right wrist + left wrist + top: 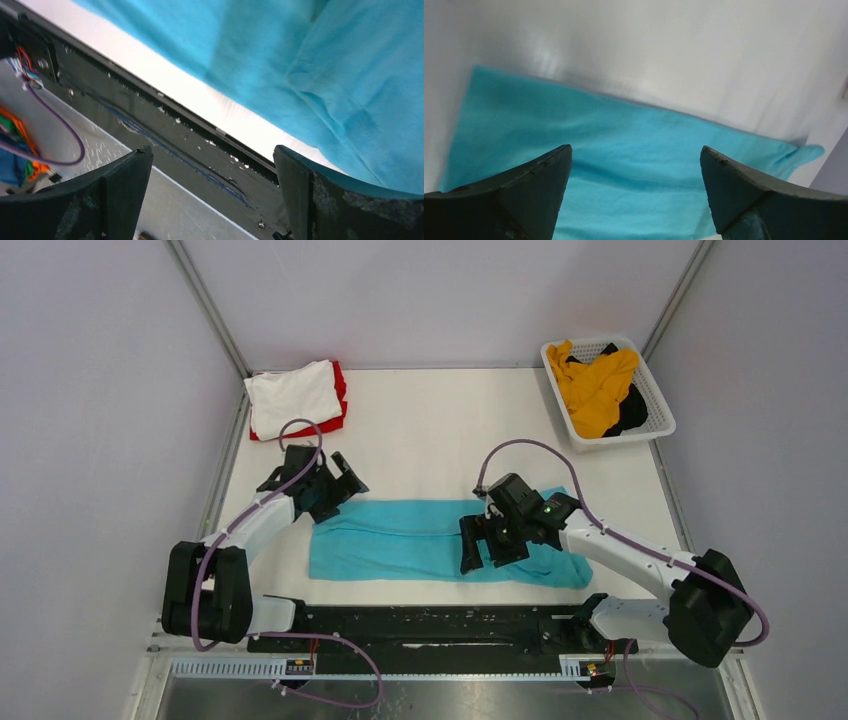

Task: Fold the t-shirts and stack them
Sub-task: Fold the other side of the tshirt into a rectangle, then rotate the tshirt 90 degrees

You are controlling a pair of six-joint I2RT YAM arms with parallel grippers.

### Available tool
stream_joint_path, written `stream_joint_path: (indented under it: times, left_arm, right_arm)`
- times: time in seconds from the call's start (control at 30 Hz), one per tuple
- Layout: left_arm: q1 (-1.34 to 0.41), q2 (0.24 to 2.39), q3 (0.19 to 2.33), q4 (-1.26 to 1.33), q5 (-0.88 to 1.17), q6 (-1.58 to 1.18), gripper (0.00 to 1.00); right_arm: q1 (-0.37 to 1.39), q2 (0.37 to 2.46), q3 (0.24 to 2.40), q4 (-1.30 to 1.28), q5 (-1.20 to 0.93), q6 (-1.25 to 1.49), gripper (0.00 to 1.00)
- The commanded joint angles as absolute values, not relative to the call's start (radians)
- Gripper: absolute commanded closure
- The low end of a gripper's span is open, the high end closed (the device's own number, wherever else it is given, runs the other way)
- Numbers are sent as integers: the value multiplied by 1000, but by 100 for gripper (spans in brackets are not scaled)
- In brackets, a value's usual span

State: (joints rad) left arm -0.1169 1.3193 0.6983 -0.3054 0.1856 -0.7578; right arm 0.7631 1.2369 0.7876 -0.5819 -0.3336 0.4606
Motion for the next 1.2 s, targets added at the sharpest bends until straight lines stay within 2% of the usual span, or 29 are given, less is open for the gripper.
stream_joint_path:
  times: [0.0, 0.07, 0.23, 0.4, 0.57, 0.77, 1.0, 1.17]
  left_arm:
    - [-213, 1309, 768, -278, 223, -739, 1]
    - [-269, 1333, 787, -278, 225, -738, 1]
    - [-375, 1414, 801, -267, 255, -763, 1]
    - [-422, 1477, 769, -257, 253, -786, 1]
    - [-446, 1473, 715, -256, 253, -827, 1]
    - [-583, 1440, 631, -69, 225, -991, 1]
    - [-704, 1596, 741, -55, 256, -1026, 1]
    - [-775, 1662, 832, -55, 260, -1033, 1]
  right_arm:
    - [687, 1219, 736, -556, -269, 586, 0]
    - [634, 1236, 668, -487, -296, 643, 1]
    - [532, 1320, 592, -435, -191, 714, 0]
    - [441, 1486, 674, -360, -112, 690, 0]
    - [340, 1701, 911, -353, -104, 659, 0]
    - [321, 1934, 1221, -442, -138, 612, 1]
    - [321, 2224, 1699, -650, -281, 554, 1]
    - [345, 2360, 1938, -763, -339, 539, 1]
